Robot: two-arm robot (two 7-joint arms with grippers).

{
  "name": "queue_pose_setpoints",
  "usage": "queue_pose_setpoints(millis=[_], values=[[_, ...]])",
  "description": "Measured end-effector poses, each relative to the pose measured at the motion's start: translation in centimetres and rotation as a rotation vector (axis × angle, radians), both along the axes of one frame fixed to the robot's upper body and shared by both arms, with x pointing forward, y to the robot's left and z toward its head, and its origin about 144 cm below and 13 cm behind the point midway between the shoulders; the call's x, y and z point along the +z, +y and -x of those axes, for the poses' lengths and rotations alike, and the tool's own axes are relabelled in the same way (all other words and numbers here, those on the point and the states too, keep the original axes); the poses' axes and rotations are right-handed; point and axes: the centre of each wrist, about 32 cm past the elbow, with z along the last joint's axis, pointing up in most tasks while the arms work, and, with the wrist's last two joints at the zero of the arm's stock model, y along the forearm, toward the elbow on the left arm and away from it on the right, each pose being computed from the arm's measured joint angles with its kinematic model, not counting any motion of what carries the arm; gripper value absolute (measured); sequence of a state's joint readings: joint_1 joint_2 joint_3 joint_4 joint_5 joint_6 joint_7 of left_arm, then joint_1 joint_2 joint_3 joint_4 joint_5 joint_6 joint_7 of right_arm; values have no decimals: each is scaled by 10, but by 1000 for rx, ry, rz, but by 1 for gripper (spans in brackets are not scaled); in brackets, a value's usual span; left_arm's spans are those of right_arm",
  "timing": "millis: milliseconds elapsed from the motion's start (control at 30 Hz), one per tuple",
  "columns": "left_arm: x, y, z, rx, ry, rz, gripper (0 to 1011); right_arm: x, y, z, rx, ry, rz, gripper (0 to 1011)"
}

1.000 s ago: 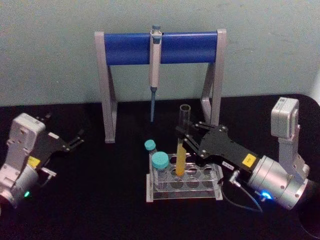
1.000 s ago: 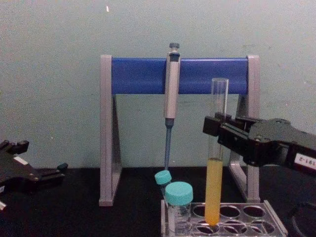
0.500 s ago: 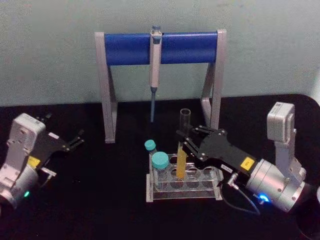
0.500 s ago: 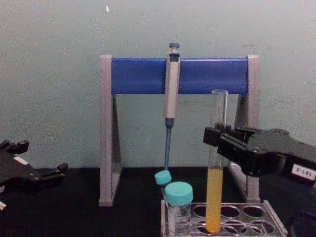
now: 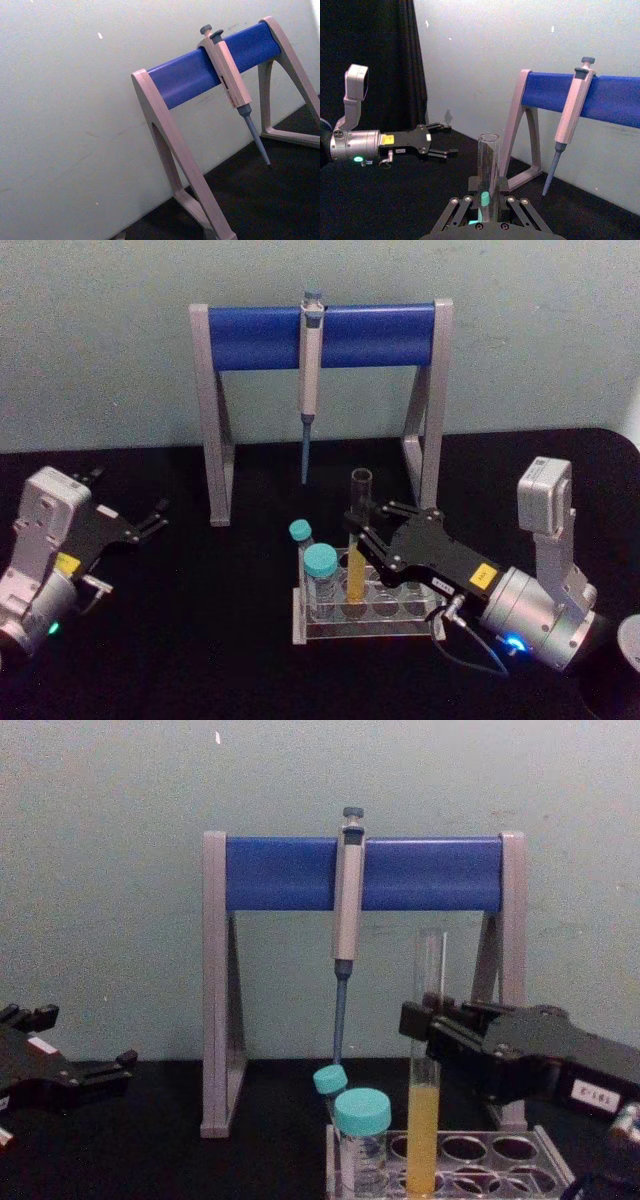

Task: Pick up the test tube from the test tube rack, shake it, then place it back into the test tube rack.

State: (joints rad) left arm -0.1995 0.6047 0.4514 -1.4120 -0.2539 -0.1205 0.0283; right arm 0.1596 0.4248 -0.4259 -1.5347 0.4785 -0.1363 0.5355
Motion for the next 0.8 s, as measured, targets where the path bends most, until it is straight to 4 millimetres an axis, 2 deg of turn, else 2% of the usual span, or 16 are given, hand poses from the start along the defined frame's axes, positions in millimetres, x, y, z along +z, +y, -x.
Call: queue_pose_setpoints(millis=[800], values=[[0,0,0,0,0,0,1001,-16,5,-1,-3,30,37,222]])
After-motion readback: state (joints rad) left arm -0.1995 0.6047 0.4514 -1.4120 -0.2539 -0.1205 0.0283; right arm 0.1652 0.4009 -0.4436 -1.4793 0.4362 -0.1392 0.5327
